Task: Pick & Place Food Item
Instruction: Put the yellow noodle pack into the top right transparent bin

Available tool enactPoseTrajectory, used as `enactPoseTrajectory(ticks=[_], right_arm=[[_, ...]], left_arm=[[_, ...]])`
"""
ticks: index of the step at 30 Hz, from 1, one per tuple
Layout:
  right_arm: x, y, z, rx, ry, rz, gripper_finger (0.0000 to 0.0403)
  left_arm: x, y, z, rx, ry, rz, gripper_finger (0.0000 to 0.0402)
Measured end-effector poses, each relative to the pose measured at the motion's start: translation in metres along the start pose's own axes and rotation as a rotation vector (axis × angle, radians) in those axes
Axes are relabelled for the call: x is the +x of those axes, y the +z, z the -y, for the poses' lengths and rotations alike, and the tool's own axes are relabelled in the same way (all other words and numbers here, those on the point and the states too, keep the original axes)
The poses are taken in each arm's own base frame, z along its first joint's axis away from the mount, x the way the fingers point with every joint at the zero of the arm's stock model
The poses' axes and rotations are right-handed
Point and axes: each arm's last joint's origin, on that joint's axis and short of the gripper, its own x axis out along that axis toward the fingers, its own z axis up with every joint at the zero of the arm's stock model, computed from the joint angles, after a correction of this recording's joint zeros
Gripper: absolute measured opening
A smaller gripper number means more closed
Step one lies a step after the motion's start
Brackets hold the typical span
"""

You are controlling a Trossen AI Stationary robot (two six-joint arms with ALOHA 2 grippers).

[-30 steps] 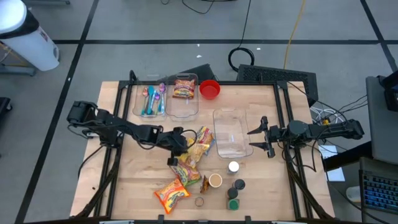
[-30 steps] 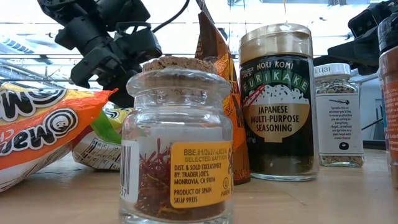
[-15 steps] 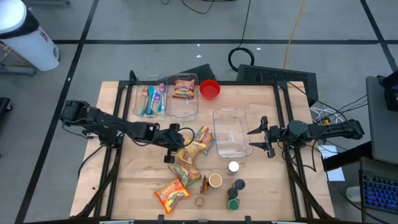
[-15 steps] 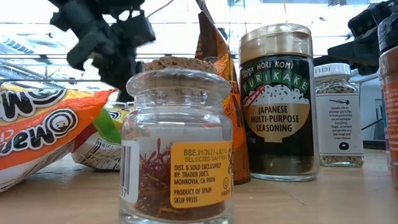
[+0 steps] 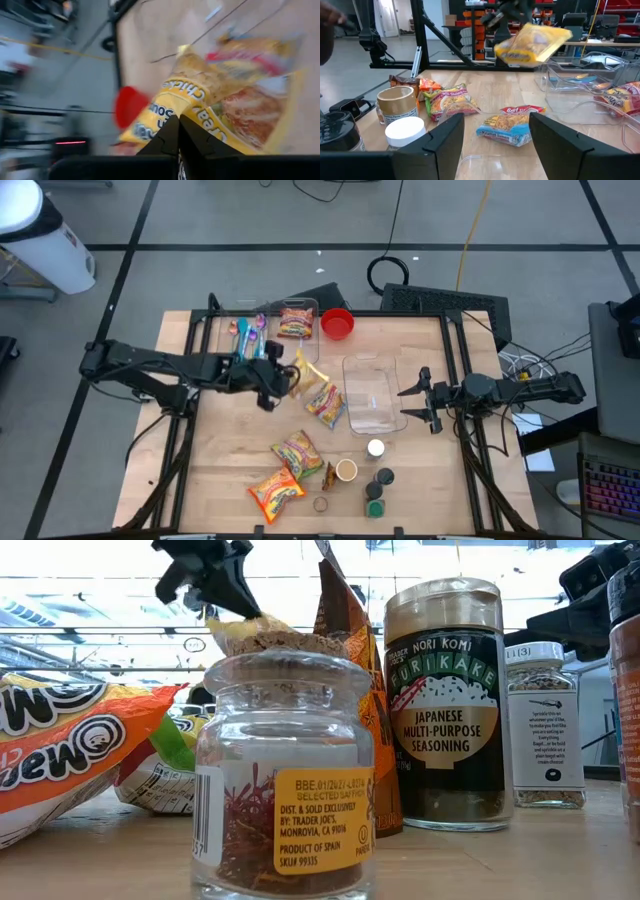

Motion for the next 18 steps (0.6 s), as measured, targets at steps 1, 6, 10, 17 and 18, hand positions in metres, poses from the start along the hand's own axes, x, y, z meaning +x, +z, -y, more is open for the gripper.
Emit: enactPoseTrajectory(ticks=[1, 6, 10, 17, 18], right_arm=[[0.0, 0.0, 0.0, 0.0, 0.0, 0.0, 0.0216], [0.0, 0.0, 0.0, 0.0, 0.0, 0.0, 0.0219], [0.0, 0.0, 0.0, 0.0, 0.0, 0.0, 0.0217], [0.0, 0.0, 0.0, 0.0, 0.0, 0.0, 0.0218], [0.0, 0.0, 0.0, 0.0, 0.0, 0.0, 0.0219]], left_arm=[[0.001, -0.002, -0.005, 0.048, 0.028, -0.02, 0.0008], [0.009, -0.016, -0.023, 0.329, 0.088, -0.133, 0.001], [0.016, -0.031, -0.042, 0.35, 0.126, -0.198, 0.0006], [0.023, -0.059, -0.069, 0.352, 0.141, -0.268, 0.0004], [0.024, -0.062, -0.073, 0.353, 0.145, -0.261, 0.0005]])
